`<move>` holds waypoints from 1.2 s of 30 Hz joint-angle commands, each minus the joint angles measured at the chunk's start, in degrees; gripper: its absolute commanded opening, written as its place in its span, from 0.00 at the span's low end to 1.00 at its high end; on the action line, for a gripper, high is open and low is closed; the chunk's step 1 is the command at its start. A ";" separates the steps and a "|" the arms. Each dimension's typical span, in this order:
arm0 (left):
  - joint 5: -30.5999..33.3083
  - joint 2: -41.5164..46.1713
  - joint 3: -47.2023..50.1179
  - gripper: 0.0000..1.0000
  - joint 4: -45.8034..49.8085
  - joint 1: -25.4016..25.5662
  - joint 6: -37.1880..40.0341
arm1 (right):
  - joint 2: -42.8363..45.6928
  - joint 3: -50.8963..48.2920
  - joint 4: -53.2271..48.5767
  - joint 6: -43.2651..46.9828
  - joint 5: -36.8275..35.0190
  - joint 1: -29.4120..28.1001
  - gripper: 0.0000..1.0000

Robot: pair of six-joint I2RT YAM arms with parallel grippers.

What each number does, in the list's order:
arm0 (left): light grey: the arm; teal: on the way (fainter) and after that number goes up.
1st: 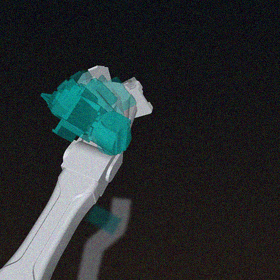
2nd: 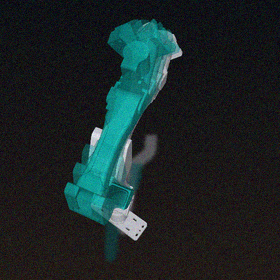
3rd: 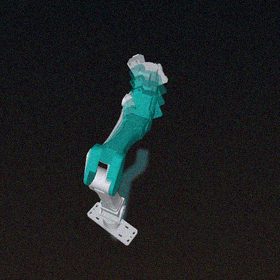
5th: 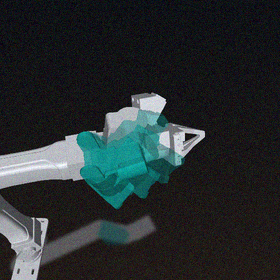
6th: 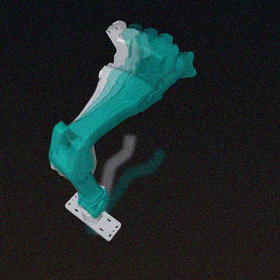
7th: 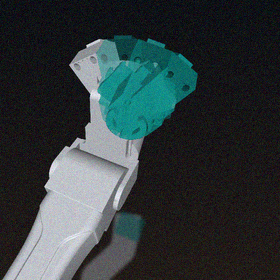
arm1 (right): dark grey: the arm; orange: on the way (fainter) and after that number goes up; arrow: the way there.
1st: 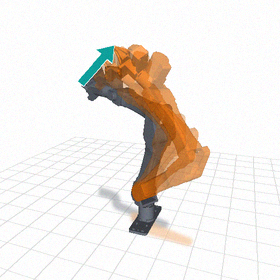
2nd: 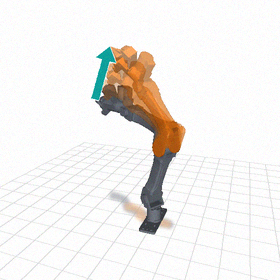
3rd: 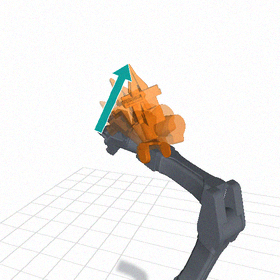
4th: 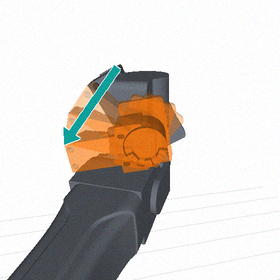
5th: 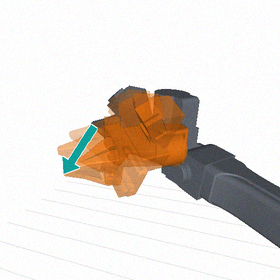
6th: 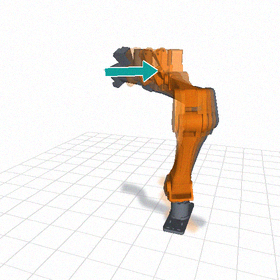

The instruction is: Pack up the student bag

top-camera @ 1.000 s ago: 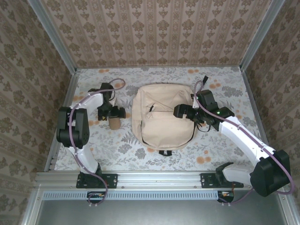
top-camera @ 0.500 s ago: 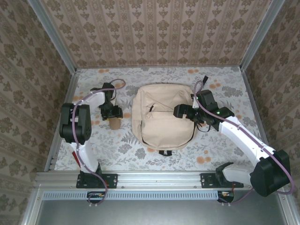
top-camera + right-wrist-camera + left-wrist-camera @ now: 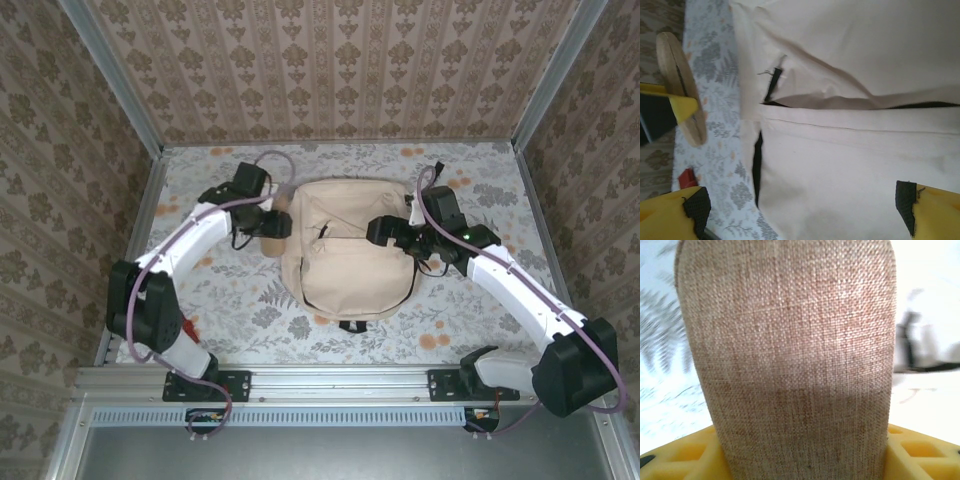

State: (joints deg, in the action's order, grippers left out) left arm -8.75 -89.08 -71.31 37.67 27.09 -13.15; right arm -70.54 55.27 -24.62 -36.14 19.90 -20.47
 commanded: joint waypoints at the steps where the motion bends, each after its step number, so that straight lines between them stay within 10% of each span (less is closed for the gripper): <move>1: -2.15 2.67 2.81 0.44 -6.56 5.59 4.65 | -2.14 3.61 3.26 -1.08 7.41 0.53 0.98; 12: -8.87 0.42 1.98 0.40 -12.15 15.50 12.91 | -8.73 8.81 5.15 -2.58 17.26 1.12 0.85; 36: -15.57 0.39 -0.50 0.42 -13.11 16.94 18.05 | -17.02 7.86 13.20 -9.73 26.91 0.99 0.37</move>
State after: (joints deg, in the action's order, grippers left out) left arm -22.74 -89.25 -69.73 26.24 43.53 3.27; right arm -87.02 63.00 -12.91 -44.86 44.18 -19.64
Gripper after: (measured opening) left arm 0.597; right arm 0.384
